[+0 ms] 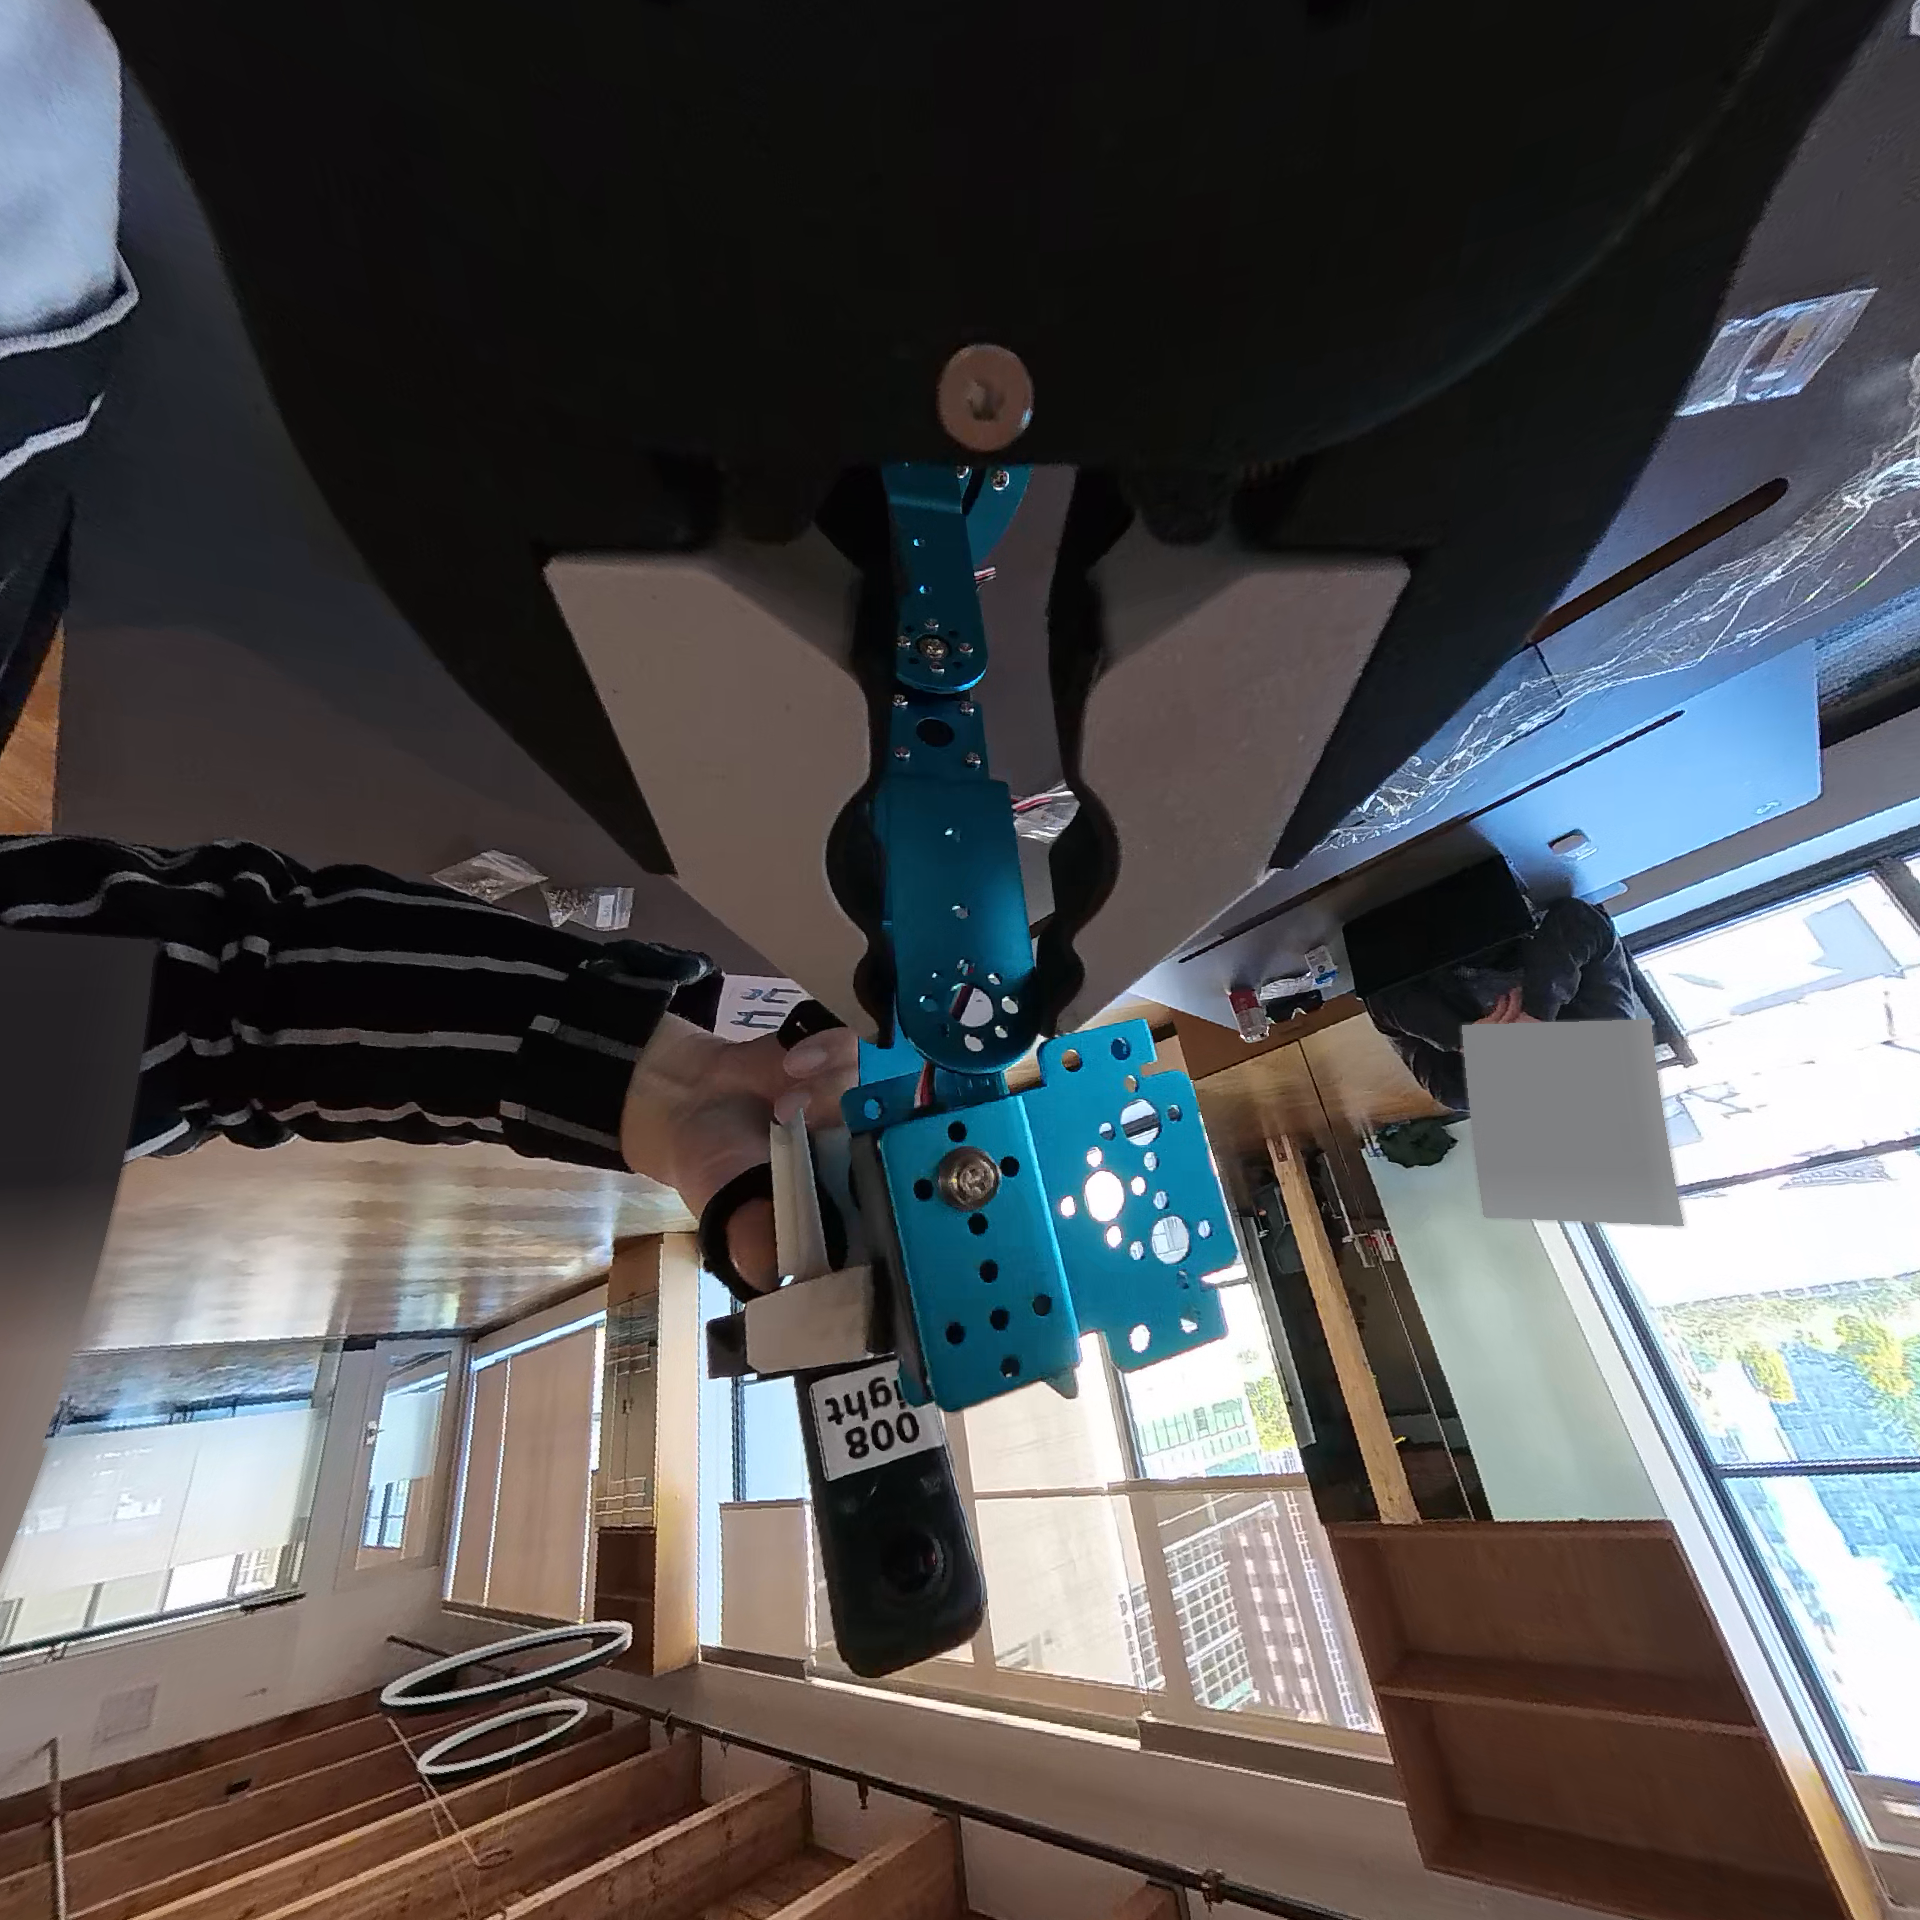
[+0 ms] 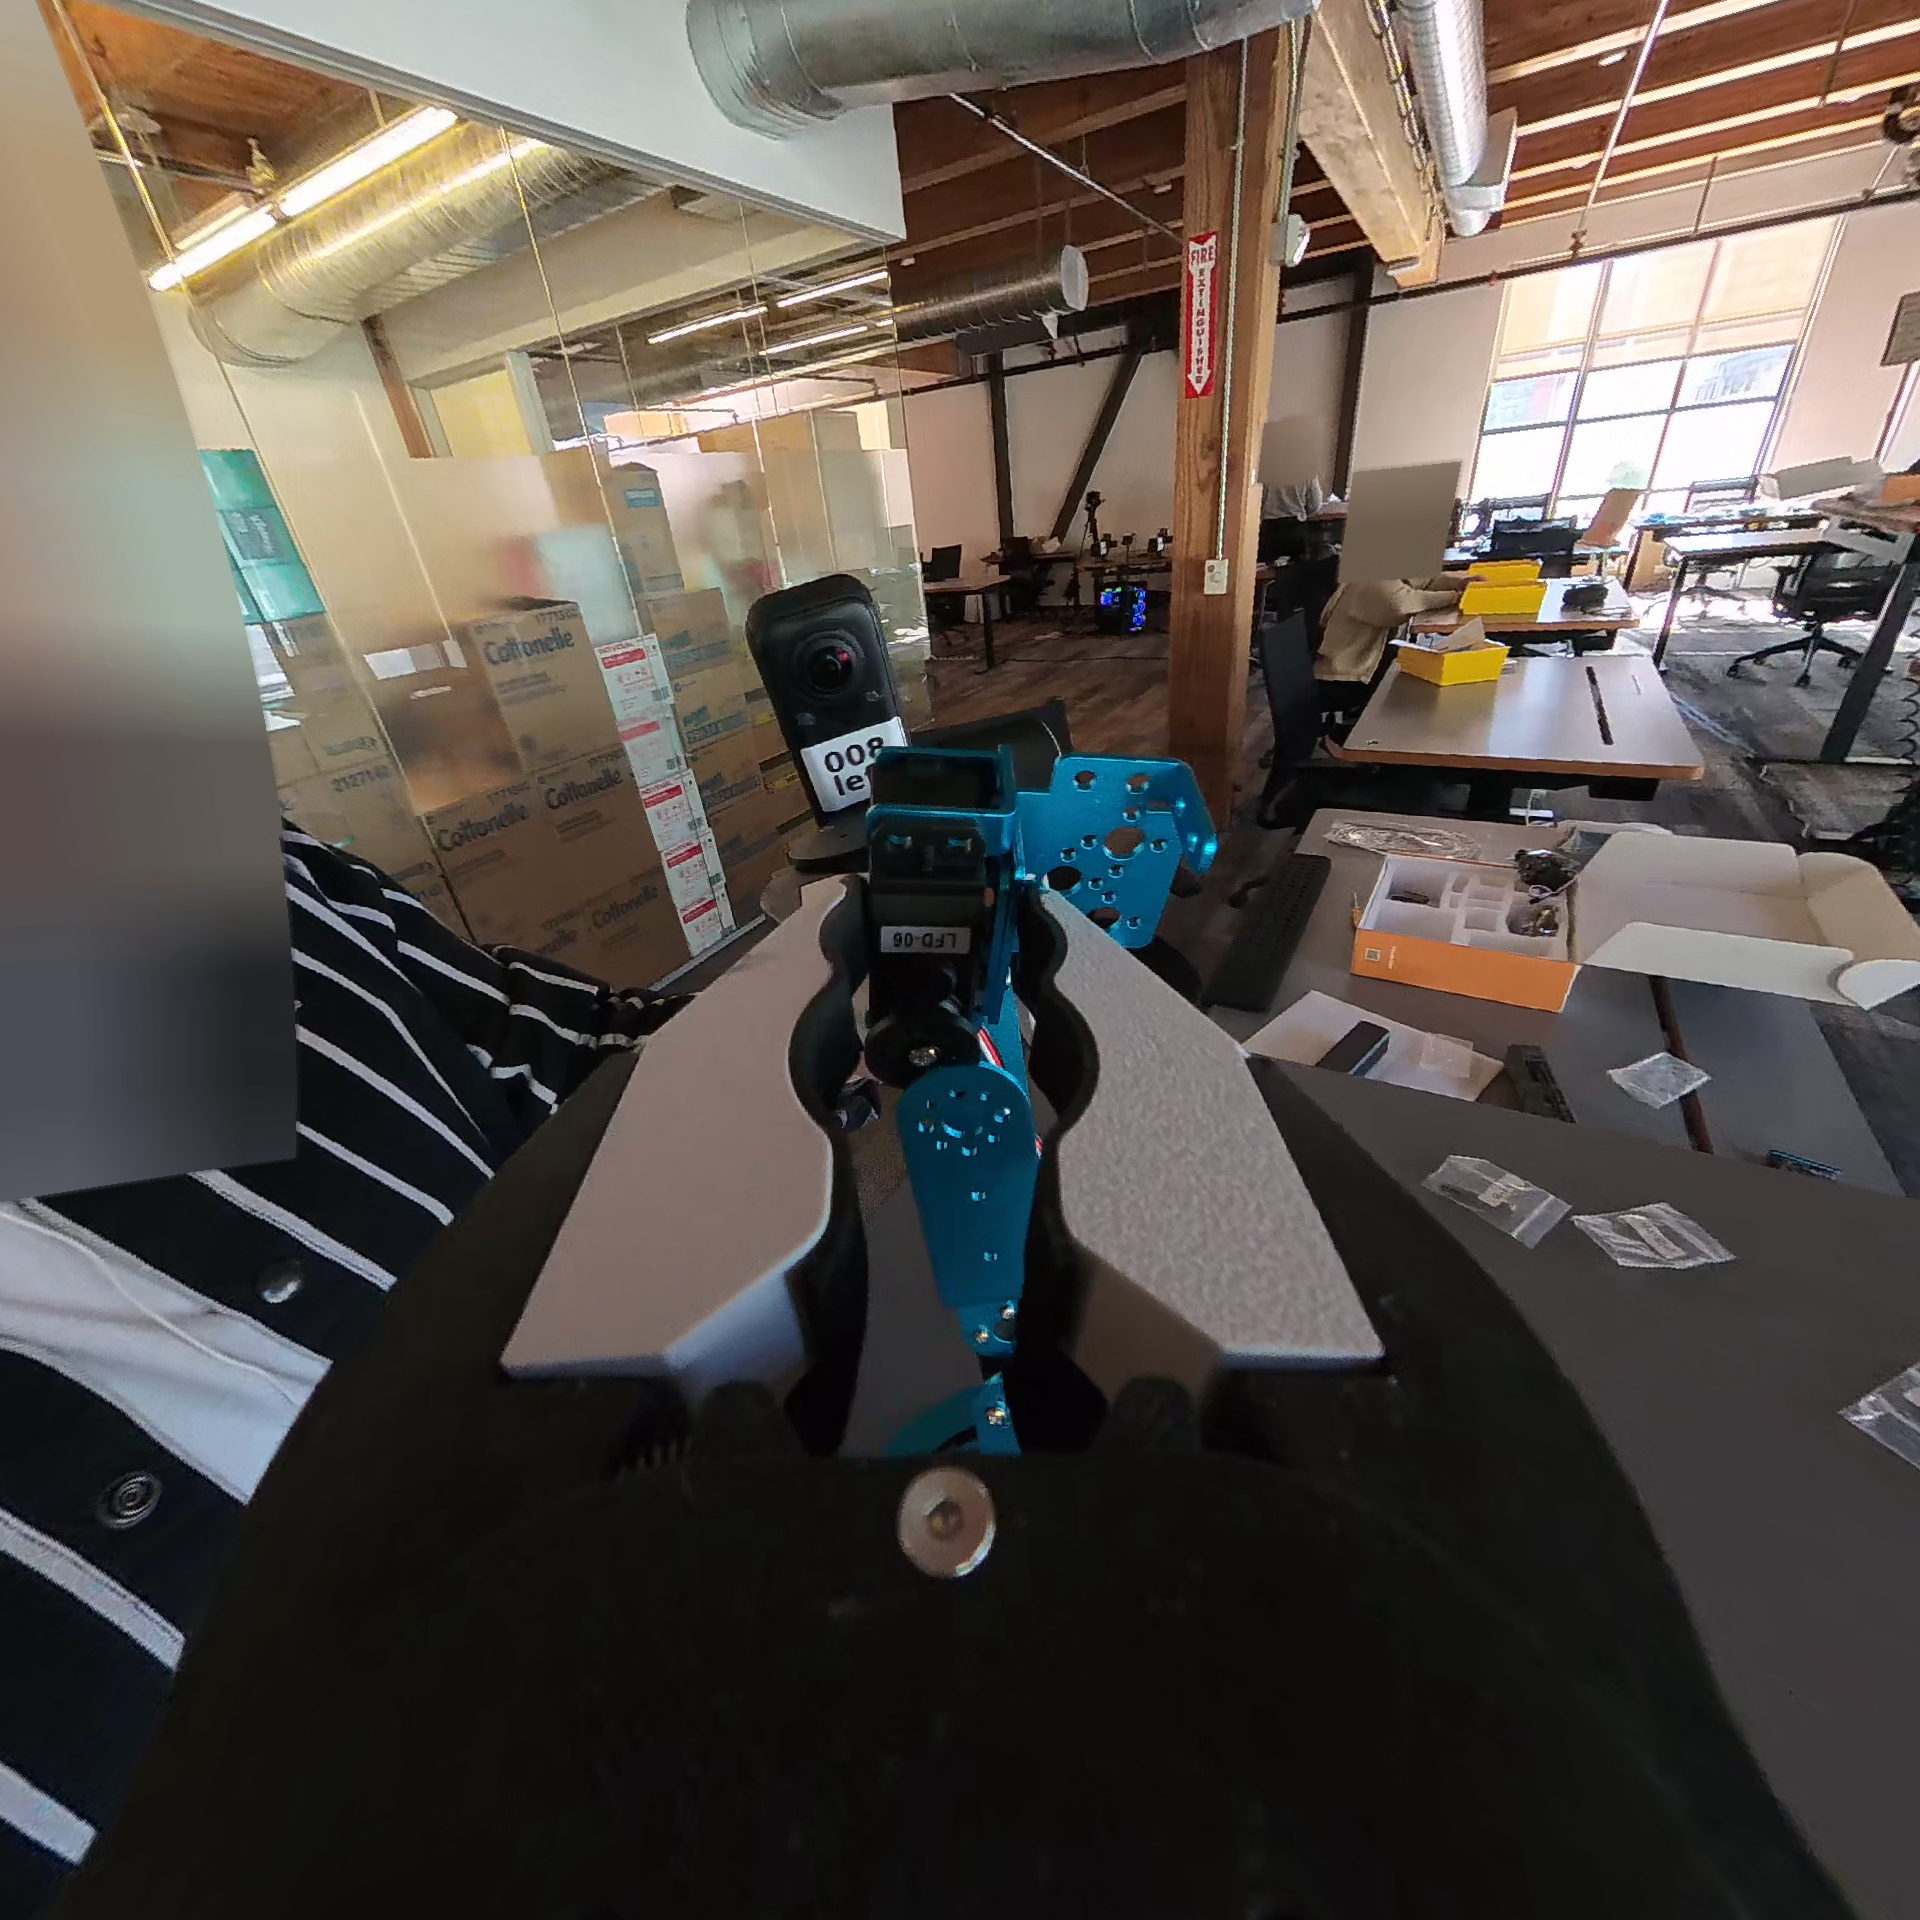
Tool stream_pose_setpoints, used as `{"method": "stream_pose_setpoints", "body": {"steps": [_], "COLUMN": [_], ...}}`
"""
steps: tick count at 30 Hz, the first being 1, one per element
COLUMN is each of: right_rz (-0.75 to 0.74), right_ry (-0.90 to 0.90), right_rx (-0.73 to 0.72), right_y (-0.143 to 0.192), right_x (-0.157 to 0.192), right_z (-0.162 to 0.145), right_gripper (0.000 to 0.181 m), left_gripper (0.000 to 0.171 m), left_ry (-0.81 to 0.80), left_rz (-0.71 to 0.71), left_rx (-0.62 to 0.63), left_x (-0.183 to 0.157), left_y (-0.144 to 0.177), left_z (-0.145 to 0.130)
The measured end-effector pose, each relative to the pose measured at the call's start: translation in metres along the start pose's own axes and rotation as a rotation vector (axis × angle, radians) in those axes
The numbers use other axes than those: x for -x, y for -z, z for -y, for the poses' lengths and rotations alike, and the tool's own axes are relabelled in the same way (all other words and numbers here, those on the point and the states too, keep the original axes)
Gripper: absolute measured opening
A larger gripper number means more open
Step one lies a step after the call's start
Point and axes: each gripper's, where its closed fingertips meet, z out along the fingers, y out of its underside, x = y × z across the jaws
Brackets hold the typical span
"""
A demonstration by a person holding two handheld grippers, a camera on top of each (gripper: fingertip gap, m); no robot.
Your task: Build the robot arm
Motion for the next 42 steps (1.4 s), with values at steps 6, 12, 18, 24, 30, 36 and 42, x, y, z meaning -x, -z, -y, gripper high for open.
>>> {"method": "stream_pose_setpoints", "body": {"steps": [6,12,18,24,30,36,42], "right_rz": [-0.040,-0.025,-0.064,-0.096,-0.102,-0.088,-0.098], "right_ry": [0.019,-0.079,-0.006,0.034,0.071,0.067,0.087], "right_rx": [0.034,-0.041,0.007,0.065,0.108,0.112,0.132], "right_y": [-0.0015,0.0007,0.0001,-0.0017,-0.0015,-0.0018,-0.0020], "right_x": [-0.0047,-0.0047,-0.0032,-0.0042,-0.0019,-0.0035,-0.0029], "right_z": [0.0011,0.0027,0.0012,-0.0010,-0.0023,-0.0025,-0.0026], "right_gripper": [0.026,0.025,0.026,0.026,0.026,0.026,0.026], "left_gripper": [0.024,0.024,0.024,0.024,0.023,0.023,0.023], "left_ry": [0.009,0.011,0.008,0.004,0.009,0.023,0.032], "left_rz": [0.000,0.023,0.041,0.066,0.086,0.105,0.104], "left_rx": [-0.005,-0.020,-0.024,-0.053,-0.100,-0.128,-0.139], "left_x": [0.0003,0.0002,0.0001,0.0012,0.0005,0.0022,0.0022], "left_y": [0.0000,0.0008,0.0012,0.0017,0.0020,0.0021,0.0020], "left_z": [0.0004,0.0010,0.0012,0.0018,0.0030,0.0032,0.0033]}}
